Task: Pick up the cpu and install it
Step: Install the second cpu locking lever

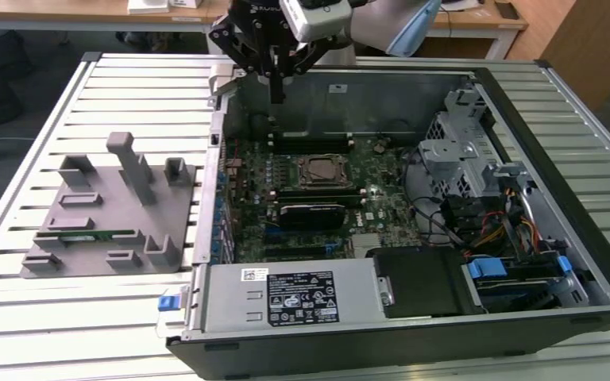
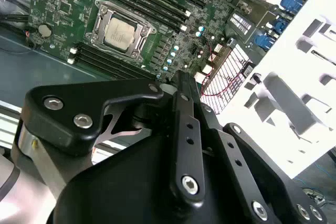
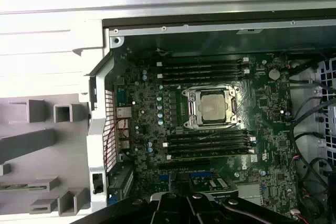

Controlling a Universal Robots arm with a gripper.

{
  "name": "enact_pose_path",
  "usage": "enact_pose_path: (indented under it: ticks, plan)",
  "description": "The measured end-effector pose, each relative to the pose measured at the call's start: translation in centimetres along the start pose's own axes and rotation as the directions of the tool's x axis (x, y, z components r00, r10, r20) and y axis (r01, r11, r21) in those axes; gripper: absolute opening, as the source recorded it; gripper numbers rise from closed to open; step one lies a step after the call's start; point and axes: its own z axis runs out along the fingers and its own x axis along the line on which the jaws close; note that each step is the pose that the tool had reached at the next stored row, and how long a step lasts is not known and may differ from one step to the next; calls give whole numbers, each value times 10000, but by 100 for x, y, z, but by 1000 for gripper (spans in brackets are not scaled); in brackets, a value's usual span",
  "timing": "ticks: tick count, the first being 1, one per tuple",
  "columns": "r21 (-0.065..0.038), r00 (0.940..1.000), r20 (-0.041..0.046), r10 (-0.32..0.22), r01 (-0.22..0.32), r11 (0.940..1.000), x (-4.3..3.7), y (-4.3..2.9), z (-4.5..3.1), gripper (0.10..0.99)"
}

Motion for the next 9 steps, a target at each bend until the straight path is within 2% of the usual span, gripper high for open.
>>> enact_pose_path:
  ticks: [4, 9]
  plan:
    - [0, 10000, 0, 0, 0, 10000, 0, 0, 0, 106]
    - [0, 10000, 0, 0, 0, 10000, -54, 4, 1, 106]
